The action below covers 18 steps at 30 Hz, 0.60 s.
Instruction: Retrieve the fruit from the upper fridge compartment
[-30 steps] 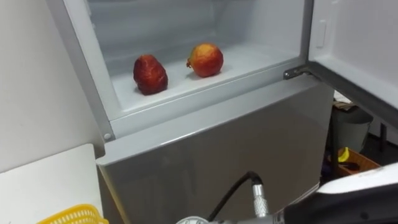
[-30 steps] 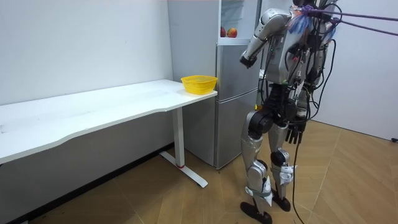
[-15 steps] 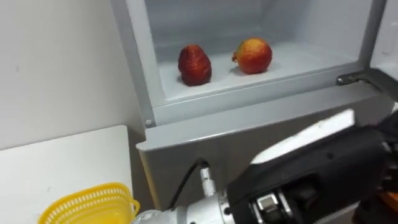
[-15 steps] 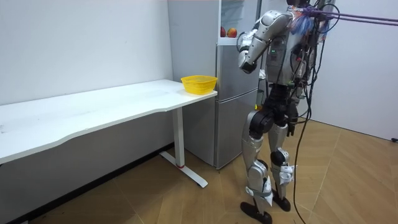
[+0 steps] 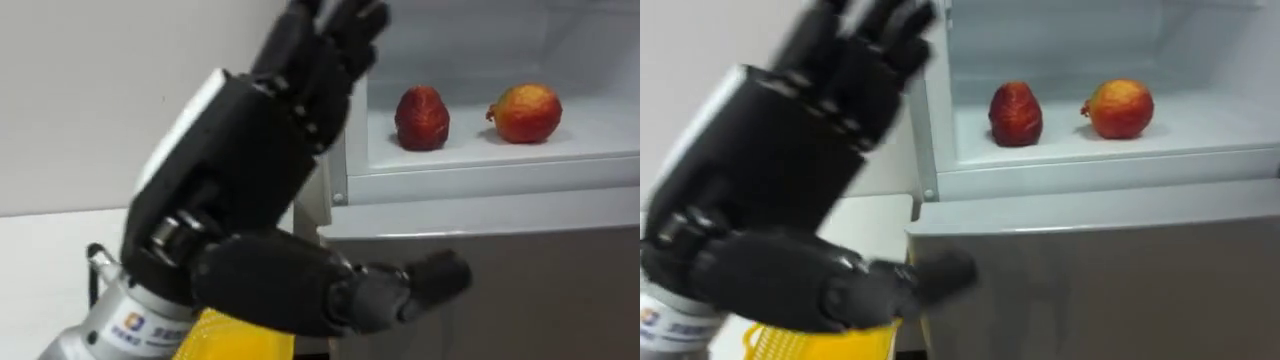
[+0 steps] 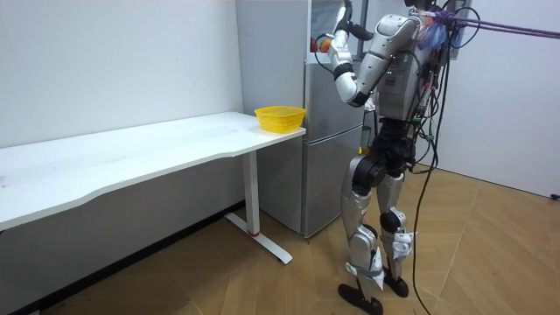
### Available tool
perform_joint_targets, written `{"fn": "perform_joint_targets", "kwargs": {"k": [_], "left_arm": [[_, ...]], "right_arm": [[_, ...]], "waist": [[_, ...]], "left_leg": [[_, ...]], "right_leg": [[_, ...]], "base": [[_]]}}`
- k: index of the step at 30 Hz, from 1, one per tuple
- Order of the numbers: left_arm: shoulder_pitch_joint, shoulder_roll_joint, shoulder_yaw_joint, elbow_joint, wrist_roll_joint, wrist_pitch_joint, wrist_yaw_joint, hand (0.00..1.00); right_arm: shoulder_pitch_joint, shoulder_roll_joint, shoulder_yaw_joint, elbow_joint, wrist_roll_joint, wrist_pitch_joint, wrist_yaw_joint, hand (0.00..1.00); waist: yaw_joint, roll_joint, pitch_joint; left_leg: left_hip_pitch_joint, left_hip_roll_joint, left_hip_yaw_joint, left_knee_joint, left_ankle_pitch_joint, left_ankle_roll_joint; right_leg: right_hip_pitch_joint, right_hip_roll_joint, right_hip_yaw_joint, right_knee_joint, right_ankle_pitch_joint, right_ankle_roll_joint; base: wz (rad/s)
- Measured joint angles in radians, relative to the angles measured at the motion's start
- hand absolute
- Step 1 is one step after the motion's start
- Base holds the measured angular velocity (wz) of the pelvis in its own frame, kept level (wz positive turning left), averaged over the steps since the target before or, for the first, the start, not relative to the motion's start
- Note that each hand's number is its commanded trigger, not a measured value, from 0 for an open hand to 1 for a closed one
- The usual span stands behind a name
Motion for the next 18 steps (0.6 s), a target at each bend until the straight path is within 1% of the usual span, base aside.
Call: {"fn": "perform_joint_targets", "kwargs": {"k": [2,3,4,5,6,7,8,9,11,12,13,14,15,16,17,18], "left_arm": [[0.027,0.003,0.083,0.0,0.073,-0.015,0.052,0.0],[0.032,0.003,0.103,0.0,0.088,-0.016,0.068,0.0],[0.035,0.004,0.142,0.0,0.113,-0.019,0.1,0.0],[0.041,0.005,0.185,0.0,0.125,-0.028,0.129,0.0],[0.052,0.007,0.212,0.0,0.126,-0.037,0.141,0.0],[0.083,0.014,0.268,0.0,0.126,-0.053,0.176,0.0],[0.118,0.02,0.319,0.001,0.124,-0.059,0.219,0.0],[0.137,0.019,0.344,0.001,0.124,-0.062,0.237,0.0],[0.213,0.019,0.461,0.01,0.116,-0.068,0.307,0.0],[0.232,0.019,0.494,0.016,0.114,-0.069,0.325,0.0],[0.277,0.02,0.552,0.039,0.114,-0.086,0.366,0.0],[0.329,0.02,0.591,0.085,0.115,-0.107,0.407,0.0],[0.352,0.02,0.605,0.107,0.115,-0.106,0.426,0.0],[0.39,0.02,0.618,0.153,0.115,-0.103,0.466,0.0],[0.414,0.019,0.625,0.2,0.119,-0.103,0.505,0.0],[0.425,0.019,0.626,0.222,0.122,-0.103,0.526,0.0]], "right_arm": [[0.018,-0.001,-0.058,-0.001,-0.011,-0.002,-0.002,0.0],[0.022,-0.001,-0.065,-0.001,-0.011,-0.001,-0.002,0.0],[0.03,0.0,-0.073,0.001,-0.012,-0.001,-0.002,0.0],[0.037,0.001,-0.076,0.004,-0.011,-0.002,-0.002,0.0],[0.041,0.001,-0.084,0.005,-0.01,-0.005,-0.002,0.0],[0.052,0.001,-0.098,0.006,-0.004,-0.011,-0.005,0.0],[0.065,0.001,-0.111,0.005,-0.003,-0.012,-0.007,0.0],[0.07,0.001,-0.12,0.004,-0.004,-0.013,-0.007,0.0],[0.093,0.001,-0.172,0.001,-0.006,-0.022,-0.007,0.0],[0.097,0.001,-0.184,0.001,-0.007,-0.024,-0.007,0.0],[0.098,0.0,-0.2,0.003,-0.008,-0.029,-0.009,0.0],[0.099,-0.002,-0.206,0.004,-0.009,-0.03,-0.013,0.0],[0.106,-0.002,-0.21,0.006,-0.009,-0.029,-0.016,0.0],[0.112,-0.001,-0.212,0.005,-0.011,-0.029,-0.016,0.0],[0.111,0.0,-0.212,0.004,-0.01,-0.028,-0.015,0.0],[0.109,0.0,-0.212,0.002,-0.01,-0.027,-0.015,0.0]], "waist": [[0.013,0.012,-0.0005],[0.015,0.013,-0.0003],[0.023,0.015,-0.0004],[0.035,0.017,-0.0009],[0.041,0.019,-0.0012],[0.051,0.025,-0.002],[0.065,0.027,-0.0025],[0.07,0.027,-0.0027],[0.093,0.026,-0.0014],[0.098,0.025,-0.0011],[0.103,0.024,-0.0003],[0.11,0.023,-0.0001],[0.112,0.023,0.0001],[0.113,0.02,0.0027],[0.115,0.016,0.0078],[0.117,0.018,0.0098]], "left_leg": [[-0.002,0.0,-0.003,-0.007,-0.001,0.0],[-0.003,-0.001,-0.004,-0.007,0.001,0.001],[-0.004,-0.003,-0.01,-0.007,0.003,0.001],[-0.004,-0.005,-0.015,-0.008,0.006,0.001],[-0.003,-0.005,-0.015,-0.007,0.006,0.001],[0.001,-0.006,-0.016,-0.006,0.006,0.0],[0.004,-0.008,-0.018,-0.003,0.006,0.0],[0.003,-0.009,-0.022,-0.003,0.006,0.0],[0.003,-0.01,-0.024,-0.002,0.007,0.0],[0.003,-0.01,-0.025,-0.001,0.007,0.0],[0.004,-0.011,-0.025,-0.002,0.007,0.0],[0.003,-0.016,-0.026,0.0,0.007,0.0],[0.003,-0.02,-0.027,0.002,0.007,0.0],[0.002,-0.021,-0.033,0.003,0.007,0.0],[0.003,-0.021,-0.047,0.005,0.007,0.001],[0.002,-0.022,-0.052,0.006,0.006,0.002]], "right_leg": [[-0.002,0.0,-0.004,0.001,0.0,0.0],[-0.002,-0.001,-0.006,0.001,-0.001,-0.001],[-0.002,-0.002,-0.009,0.0,-0.003,-0.002],[-0.001,-0.002,-0.01,0.0,-0.003,-0.002],[0.0,-0.001,-0.01,-0.001,-0.003,-0.002],[0.001,-0.001,-0.01,-0.001,-0.003,-0.002],[0.002,-0.002,-0.013,0.0,-0.004,0.0],[0.003,-0.003,-0.017,0.0,-0.005,0.001],[0.0,-0.005,-0.022,0.002,-0.01,0.001],[0.001,-0.005,-0.022,0.001,-0.01,0.001],[0.002,-0.007,-0.023,0.001,-0.011,0.001],[0.003,-0.009,-0.026,0.002,-0.013,0.002],[0.004,-0.009,-0.028,0.002,-0.014,0.003],[0.008,-0.011,-0.037,0.002,-0.015,0.005],[0.013,-0.013,-0.044,0.003,-0.017,0.007],[0.014,-0.013,-0.047,0.003,-0.017,0.007]], "base": [[0.0],[0.07],[0.1],[0.07],[0.04],[0.0],[0.05],[0.13],[0.09],[0.0],[0.0],[0.05],[0.15],[0.25],[0.26],[0.19]]}}
